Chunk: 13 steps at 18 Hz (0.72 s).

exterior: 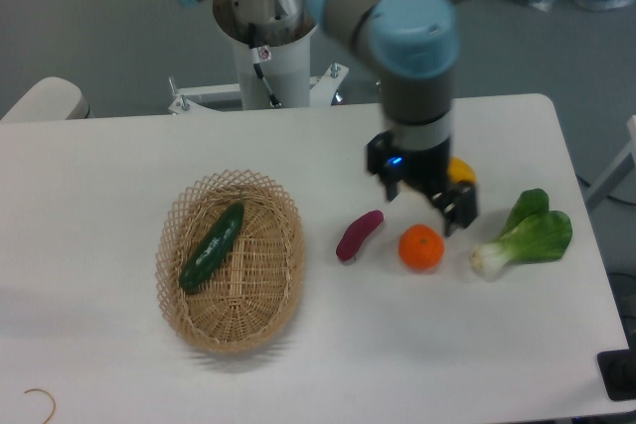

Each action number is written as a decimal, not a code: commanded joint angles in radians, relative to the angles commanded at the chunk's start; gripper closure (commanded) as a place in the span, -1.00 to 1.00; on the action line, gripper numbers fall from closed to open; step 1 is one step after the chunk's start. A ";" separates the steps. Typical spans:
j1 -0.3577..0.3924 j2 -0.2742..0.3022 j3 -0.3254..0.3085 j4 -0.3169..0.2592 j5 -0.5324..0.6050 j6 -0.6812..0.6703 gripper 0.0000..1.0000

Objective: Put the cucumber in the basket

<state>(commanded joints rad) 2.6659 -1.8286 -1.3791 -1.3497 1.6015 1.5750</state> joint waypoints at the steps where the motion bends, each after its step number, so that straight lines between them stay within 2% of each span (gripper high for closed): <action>1: 0.012 0.011 0.000 -0.003 0.002 0.016 -1.00; 5: 0.051 0.019 0.015 0.001 -0.008 0.011 -1.00; 13: 0.048 0.009 0.008 0.001 -0.009 -0.047 -1.00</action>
<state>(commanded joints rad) 2.7136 -1.8193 -1.3714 -1.3484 1.5923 1.5279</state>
